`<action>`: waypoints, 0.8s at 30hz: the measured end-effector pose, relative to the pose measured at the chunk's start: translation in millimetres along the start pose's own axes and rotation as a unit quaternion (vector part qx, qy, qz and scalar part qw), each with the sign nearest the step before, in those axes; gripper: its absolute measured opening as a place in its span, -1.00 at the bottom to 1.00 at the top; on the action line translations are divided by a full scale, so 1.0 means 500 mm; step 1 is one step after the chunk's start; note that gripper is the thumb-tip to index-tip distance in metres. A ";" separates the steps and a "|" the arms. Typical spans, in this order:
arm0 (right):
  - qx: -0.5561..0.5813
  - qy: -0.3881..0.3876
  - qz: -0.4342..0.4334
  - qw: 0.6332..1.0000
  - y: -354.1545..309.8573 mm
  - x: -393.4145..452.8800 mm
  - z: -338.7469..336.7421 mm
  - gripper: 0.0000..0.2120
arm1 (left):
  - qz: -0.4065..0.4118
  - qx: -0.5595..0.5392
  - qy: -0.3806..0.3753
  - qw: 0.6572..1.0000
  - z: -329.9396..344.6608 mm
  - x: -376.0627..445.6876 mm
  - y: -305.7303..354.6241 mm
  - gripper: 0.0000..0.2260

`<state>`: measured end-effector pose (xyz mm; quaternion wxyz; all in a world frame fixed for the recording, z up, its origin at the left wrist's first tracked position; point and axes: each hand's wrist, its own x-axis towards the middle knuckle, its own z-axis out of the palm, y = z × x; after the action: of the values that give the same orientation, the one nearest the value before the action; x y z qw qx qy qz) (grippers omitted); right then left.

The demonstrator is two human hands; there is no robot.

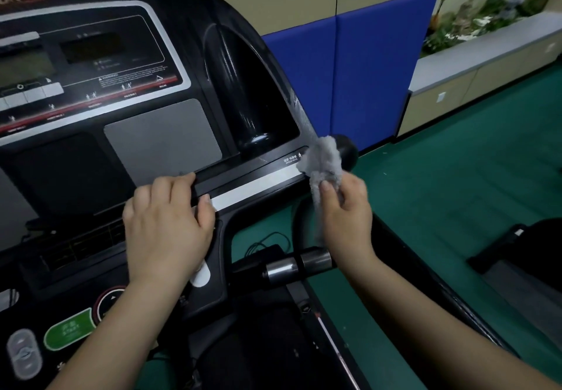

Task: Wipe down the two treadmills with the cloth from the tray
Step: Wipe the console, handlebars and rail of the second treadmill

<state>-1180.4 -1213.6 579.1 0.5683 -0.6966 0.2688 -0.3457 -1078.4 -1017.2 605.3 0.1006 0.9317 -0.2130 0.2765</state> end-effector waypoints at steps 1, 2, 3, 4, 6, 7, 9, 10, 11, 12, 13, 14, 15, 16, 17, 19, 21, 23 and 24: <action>-0.015 -0.001 -0.035 0.999 -0.007 0.011 -0.005 -0.83 | 0.000 -0.001 0.000 1.000 0.000 0.000 0.000 -0.58; -0.044 -0.007 -0.066 0.997 -0.007 0.027 -0.007 -0.74 | 0.000 -0.001 0.000 1.000 -0.001 0.000 0.000 -0.58; -0.090 -0.022 -0.093 0.991 -0.003 0.045 -0.005 -0.65 | 0.000 -0.001 -0.002 1.000 -0.001 0.000 0.001 -0.58; -0.151 -0.043 -0.117 0.981 0.005 0.063 0.000 -0.57 | 0.001 -0.001 -0.005 1.000 -0.001 -0.001 0.001 -0.58; -0.250 -0.085 -0.161 0.951 0.025 0.097 0.020 -0.50 | 0.001 0.001 -0.009 1.000 -0.001 0.000 -0.001 -0.58; -0.277 -0.093 -0.176 0.940 0.032 0.113 0.029 -0.49 | 0.002 0.005 -0.012 1.000 0.000 0.000 -0.001 -0.58; -0.303 -0.095 -0.204 0.926 0.028 0.148 0.045 -0.49 | 0.005 0.014 -0.017 1.000 0.000 0.002 0.000 -0.58; -0.311 -0.098 -0.214 0.921 0.018 0.168 0.053 -0.48 | 0.006 0.019 -0.019 1.000 0.000 0.003 0.001 -0.59; -0.313 -0.104 -0.222 0.918 0.008 0.190 0.061 -0.47 | 0.005 0.023 -0.021 0.999 -0.001 0.005 0.002 -0.59; -0.312 -0.111 -0.229 0.915 -0.005 0.211 0.069 -0.46 | 0.004 0.026 -0.022 0.999 -0.001 0.005 0.003 -0.59; -0.309 -0.116 -0.232 0.915 -0.017 0.233 0.079 -0.44 | 0.003 0.028 -0.022 0.999 -0.002 0.005 0.003 -0.60; -0.306 -0.121 -0.230 0.916 -0.031 0.251 0.088 -0.42 | 0.003 0.030 -0.023 0.999 -0.003 0.005 0.004 -0.61; -0.304 -0.124 -0.228 0.917 -0.042 0.268 0.099 -0.41 | 0.004 0.033 -0.024 0.999 -0.003 0.005 0.003 -0.61; -0.305 -0.124 -0.228 0.916 -0.052 0.282 0.108 -0.40 | 0.004 0.035 -0.026 0.999 -0.004 0.005 0.003 -0.61; -0.306 -0.121 -0.234 0.915 -0.062 0.295 0.118 -0.39 | 0.003 0.035 -0.029 0.999 -0.004 0.005 0.003 -0.60; -0.309 -0.112 -0.257 0.909 -0.081 0.317 0.136 -0.39 | 0.001 0.033 -0.033 0.999 -0.003 0.006 0.003 -0.60; -0.310 -0.106 -0.274 0.904 -0.099 0.337 0.156 -0.40 | 0.000 0.031 -0.034 0.999 -0.003 0.008 0.003 -0.59; -0.312 -0.099 -0.287 0.900 -0.116 0.361 0.175 -0.41 | 0.002 0.032 -0.035 0.999 -0.001 0.007 0.005 -0.60; -0.312 -0.098 -0.294 0.898 -0.127 0.371 0.185 -0.42 | 0.003 0.033 -0.036 0.999 -0.002 0.007 0.004 -0.60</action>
<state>-994.2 -1286.6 663.2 0.2173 -0.9158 0.0892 -0.3257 -1077.0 -1020.2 608.2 0.0616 0.9433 -0.2098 0.2498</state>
